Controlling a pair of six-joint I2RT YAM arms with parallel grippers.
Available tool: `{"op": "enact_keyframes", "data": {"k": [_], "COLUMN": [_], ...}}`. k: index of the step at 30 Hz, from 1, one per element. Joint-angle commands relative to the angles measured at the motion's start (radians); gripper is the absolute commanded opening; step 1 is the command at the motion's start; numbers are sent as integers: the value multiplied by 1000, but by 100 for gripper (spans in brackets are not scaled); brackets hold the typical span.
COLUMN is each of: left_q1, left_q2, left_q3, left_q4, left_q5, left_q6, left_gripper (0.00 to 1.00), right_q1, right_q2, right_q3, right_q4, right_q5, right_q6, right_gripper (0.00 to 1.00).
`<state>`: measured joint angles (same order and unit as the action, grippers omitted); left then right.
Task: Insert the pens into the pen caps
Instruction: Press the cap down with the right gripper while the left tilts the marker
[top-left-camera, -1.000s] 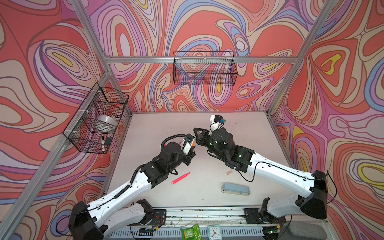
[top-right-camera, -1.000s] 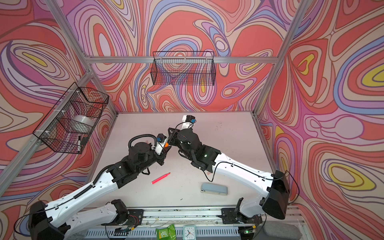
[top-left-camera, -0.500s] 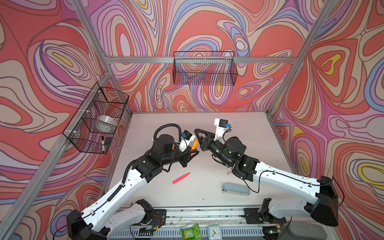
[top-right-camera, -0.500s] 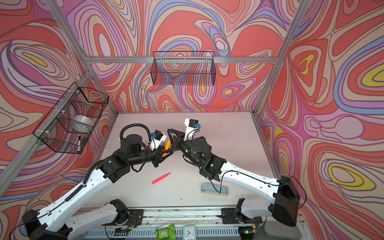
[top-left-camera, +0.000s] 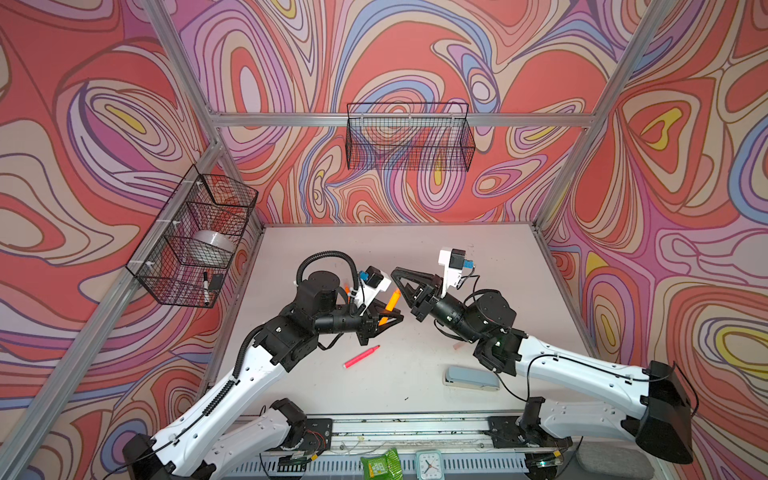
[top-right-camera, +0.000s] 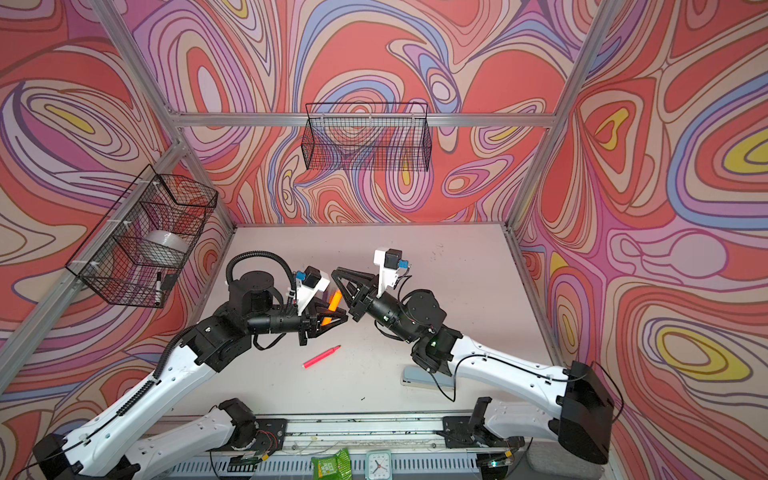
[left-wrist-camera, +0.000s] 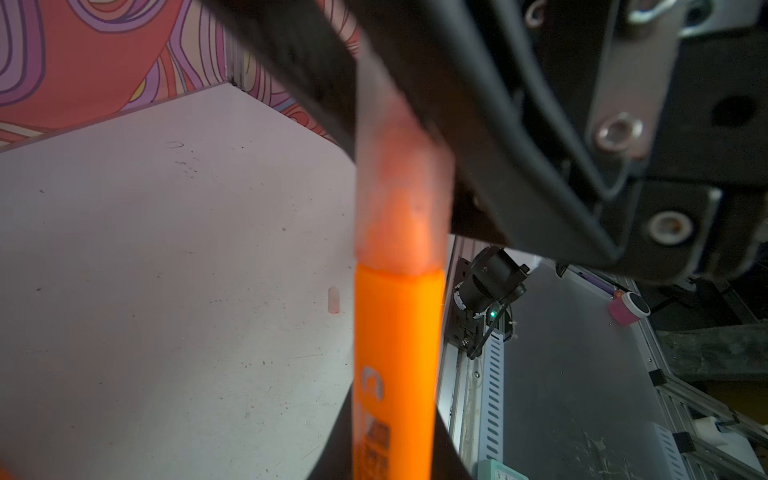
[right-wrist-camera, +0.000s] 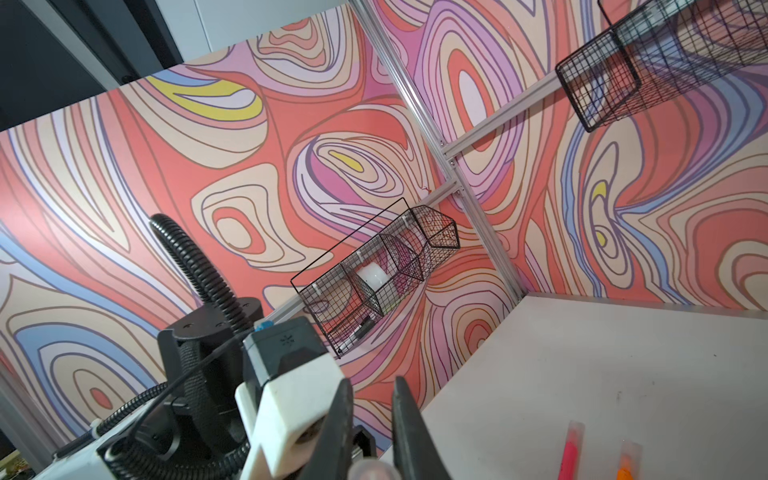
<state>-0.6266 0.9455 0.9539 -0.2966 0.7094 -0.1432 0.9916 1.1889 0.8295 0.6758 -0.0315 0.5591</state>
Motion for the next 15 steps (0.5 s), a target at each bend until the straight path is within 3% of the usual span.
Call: {"op": "enact_keyframes", "data": {"k": [1,11,15], "left_q1": [50,67,132], "left_q2": [-5,16,37], "left_q3": [74,82,83], "left_q4": [275,330,405], "left_q5": [-108,-156,-102], "left_q6": [-89,-120,-201], "left_gripper": [0,0,0], "right_q1": [78,109,129], "right_q2": [23,86,82], "right_q3": [-60,-96,-121], "right_q4": [-123,-40,-18], "right_q5": [-302,-311,-319], "right_q6": [-15,9,-22], "right_gripper": [0,0,0]}}
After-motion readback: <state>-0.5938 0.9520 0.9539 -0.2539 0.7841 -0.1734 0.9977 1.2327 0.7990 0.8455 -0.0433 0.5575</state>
